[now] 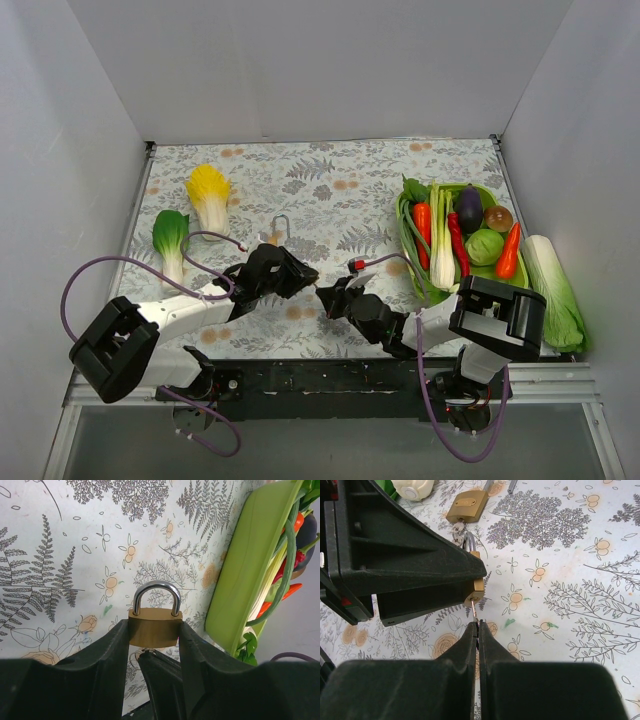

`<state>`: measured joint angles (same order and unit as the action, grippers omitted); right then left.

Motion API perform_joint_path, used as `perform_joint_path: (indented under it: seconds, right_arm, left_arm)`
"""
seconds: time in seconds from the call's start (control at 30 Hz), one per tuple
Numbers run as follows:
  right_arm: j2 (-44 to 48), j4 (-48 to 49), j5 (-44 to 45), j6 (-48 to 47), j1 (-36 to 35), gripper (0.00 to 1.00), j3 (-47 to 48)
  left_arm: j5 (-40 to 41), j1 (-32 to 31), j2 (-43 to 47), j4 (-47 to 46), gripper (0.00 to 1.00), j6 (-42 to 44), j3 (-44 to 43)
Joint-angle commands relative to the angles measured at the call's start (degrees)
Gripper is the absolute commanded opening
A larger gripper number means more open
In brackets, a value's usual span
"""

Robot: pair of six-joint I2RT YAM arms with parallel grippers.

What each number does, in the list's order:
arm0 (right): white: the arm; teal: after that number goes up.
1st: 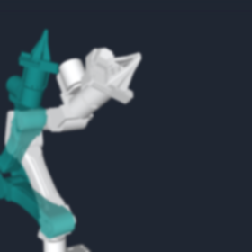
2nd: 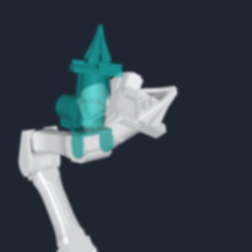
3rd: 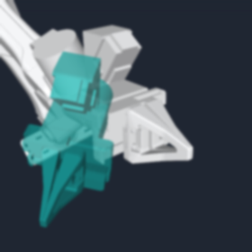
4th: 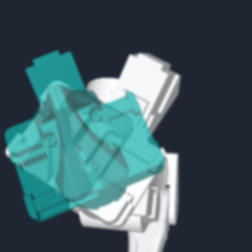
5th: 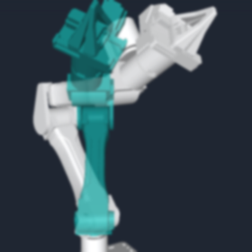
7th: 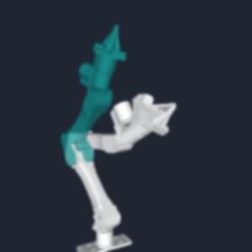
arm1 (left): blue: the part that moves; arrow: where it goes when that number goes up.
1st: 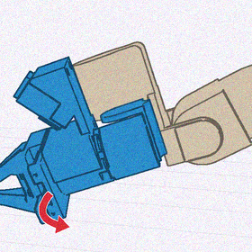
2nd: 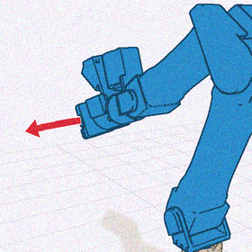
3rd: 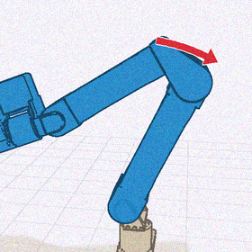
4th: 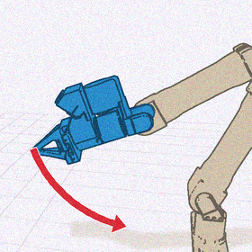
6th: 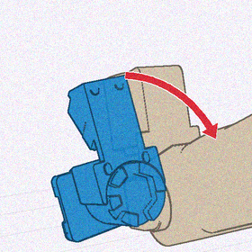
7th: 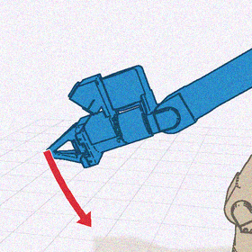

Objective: Unlock with the key
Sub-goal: Unlock the lock.

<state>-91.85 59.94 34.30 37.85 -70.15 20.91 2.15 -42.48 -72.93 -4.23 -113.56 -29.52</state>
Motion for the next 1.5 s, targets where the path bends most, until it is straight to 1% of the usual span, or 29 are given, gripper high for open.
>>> perform_joint_path:
  seconds: [0.0, 0.47, 0.87, 1.17, 1.47]
  right_arm:
    - [1.2, 3.0, 2.1, -2.5, 0.8, 0.01, 0.6]
    - [1.1, 6.1, 2.3, -9.0, 1.8, 0.01, 3.2]
    - [2.1, 11.7, -0.6, -9.8, 2.1, 0.01, 0.8]
    - [4.8, 10.9, -1.8, -10.1, 4.3, 0.01, -0.3]
    - [5.0, 9.8, -3.0, -11.0, 4.8, 0.01, 0.7]
  left_arm:
    - [-7.7, -1.2, 2.7, -2.1, 0.0, -55.3, -2.8]
    - [-7.3, -3.0, 2.7, -2.5, 0.0, -56.6, -1.4]
    - [-9.3, -3.1, 1.6, -8.8, 0.0, -57.4, 1.0]
    - [-10.7, -3.5, 2.3, -8.9, 0.0, -55.2, 2.0]
    - [-9.5, -4.9, 4.0, -9.6, 0.0, -55.3, 3.6]
